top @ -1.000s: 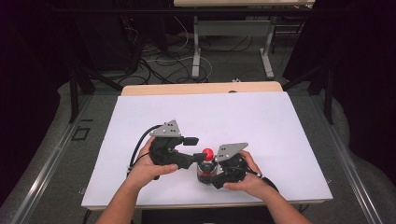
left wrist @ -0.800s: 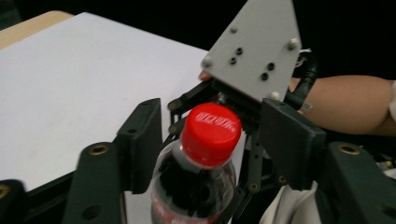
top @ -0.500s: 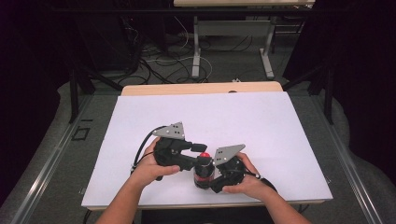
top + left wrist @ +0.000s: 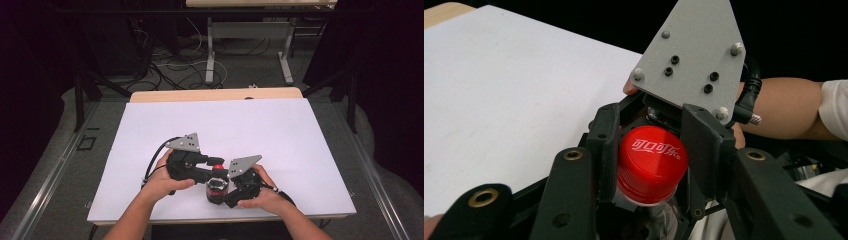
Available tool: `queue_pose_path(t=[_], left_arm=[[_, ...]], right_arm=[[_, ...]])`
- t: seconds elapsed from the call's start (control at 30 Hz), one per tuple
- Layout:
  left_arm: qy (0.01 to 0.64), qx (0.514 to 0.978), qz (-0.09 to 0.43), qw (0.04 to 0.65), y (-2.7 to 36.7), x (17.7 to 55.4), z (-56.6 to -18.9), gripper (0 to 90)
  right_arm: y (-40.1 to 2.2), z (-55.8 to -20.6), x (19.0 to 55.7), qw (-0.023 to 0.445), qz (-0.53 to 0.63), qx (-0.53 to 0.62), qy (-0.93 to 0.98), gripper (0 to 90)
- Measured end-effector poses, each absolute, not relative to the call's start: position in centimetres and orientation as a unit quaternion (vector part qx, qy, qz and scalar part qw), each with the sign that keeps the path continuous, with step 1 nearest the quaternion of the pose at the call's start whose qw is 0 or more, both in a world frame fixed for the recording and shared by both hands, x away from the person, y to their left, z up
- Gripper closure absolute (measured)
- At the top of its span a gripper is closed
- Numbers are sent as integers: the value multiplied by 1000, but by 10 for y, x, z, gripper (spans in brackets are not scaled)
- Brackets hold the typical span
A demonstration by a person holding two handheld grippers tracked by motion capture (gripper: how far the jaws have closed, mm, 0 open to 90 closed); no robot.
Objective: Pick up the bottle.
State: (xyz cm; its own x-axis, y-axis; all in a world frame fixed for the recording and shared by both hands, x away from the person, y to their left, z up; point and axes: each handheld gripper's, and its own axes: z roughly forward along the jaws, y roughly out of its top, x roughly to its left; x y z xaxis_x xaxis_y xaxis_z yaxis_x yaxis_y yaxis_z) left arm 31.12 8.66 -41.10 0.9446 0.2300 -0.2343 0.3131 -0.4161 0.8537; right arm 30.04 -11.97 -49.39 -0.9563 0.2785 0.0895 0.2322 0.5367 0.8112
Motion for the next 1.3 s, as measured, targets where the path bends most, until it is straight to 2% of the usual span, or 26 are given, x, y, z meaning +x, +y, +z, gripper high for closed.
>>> queue_pose_path(t=[0.17,0.3,0.67,0.83,1.03,1.2,1.3], left_arm=[[182,839,-19,512,84,306,-409,609],[210,839,21,501,80,300,-407,613],[333,803,120,480,61,277,-402,613],[381,786,128,470,56,274,-401,613],[375,788,112,476,59,279,-402,606],[341,790,114,497,67,285,-402,443],[327,787,96,514,76,288,-400,382]], right_arm=[[-119,-493,300,27,460,155,874,288],[-119,-494,301,42,458,169,872,288],[-118,-491,298,90,448,219,862,288],[-117,-492,298,96,450,224,859,288],[-118,-493,299,96,451,226,858,287],[-119,-492,300,90,449,213,863,287],[-119,-492,300,85,449,216,863,286]])
